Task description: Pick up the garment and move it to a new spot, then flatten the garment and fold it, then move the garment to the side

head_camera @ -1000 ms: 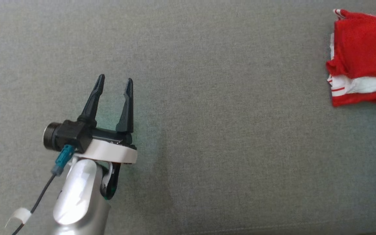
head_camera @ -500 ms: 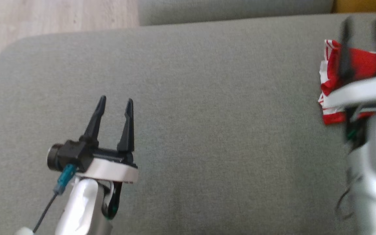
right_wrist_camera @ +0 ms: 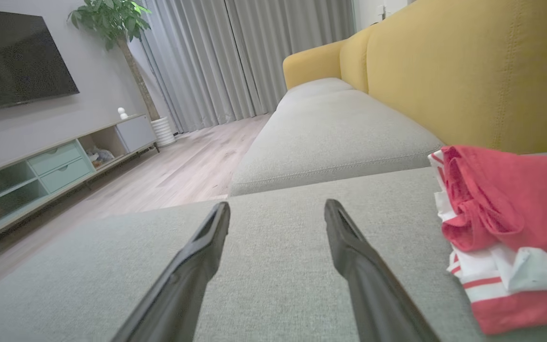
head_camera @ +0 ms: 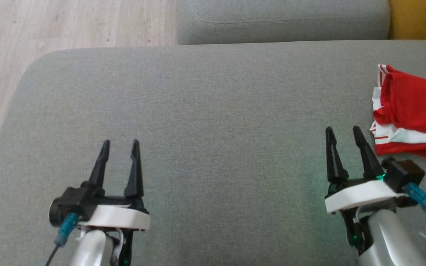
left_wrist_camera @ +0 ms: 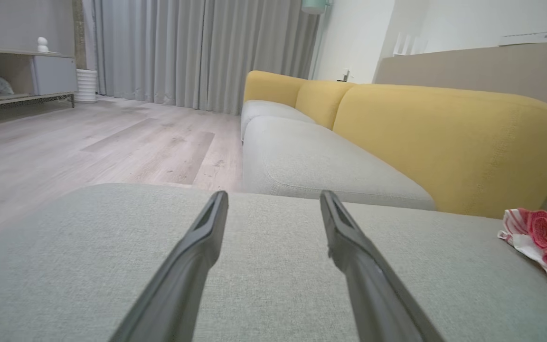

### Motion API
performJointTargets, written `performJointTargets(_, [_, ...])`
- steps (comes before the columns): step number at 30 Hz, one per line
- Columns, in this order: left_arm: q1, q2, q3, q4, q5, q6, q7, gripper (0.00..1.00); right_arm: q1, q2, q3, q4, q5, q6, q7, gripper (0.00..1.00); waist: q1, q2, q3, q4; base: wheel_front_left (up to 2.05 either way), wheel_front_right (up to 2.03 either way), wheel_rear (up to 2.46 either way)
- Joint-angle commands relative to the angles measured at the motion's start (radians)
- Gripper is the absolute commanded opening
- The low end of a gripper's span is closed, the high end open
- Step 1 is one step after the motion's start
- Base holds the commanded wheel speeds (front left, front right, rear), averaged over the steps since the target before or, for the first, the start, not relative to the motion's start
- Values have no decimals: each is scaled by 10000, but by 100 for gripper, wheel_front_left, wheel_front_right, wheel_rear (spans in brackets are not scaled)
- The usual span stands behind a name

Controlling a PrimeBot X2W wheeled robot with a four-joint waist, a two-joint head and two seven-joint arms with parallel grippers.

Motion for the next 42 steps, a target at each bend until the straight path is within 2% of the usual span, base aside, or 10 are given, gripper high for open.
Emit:
performJointTargets(1, [-209,41,394,-384,-203,82,-51,100,-236,-9,249,-255,-19,-9,-128,100,1,0,-34,38,0,0,0])
performJointTargets(23, [-71,40,455,-503,-487,225,-51,100,-99,-7,382,-496,66,-9,-138,100,1,0,-95,-87,0,0,0])
performJointTargets(34, [-119,40,585,-256,-963,238,-51,100,-79,-7,432,-539,121,-9,-139,100,1,0,-75,-158,0,0,0])
performJointTargets(35, [179,2,161,77,-920,213,0,0,87,6,165,-161,60,0,-4,0,2,0,-74,-162,0,0,0])
performJointTargets(39, [396,2,61,639,-974,211,8,0,338,29,165,373,62,0,18,0,2,0,-71,-168,0,0,0])
performJointTargets(42, [382,3,137,629,-1269,194,105,0,357,22,134,321,388,0,86,0,2,0,-83,-174,0,0,0])
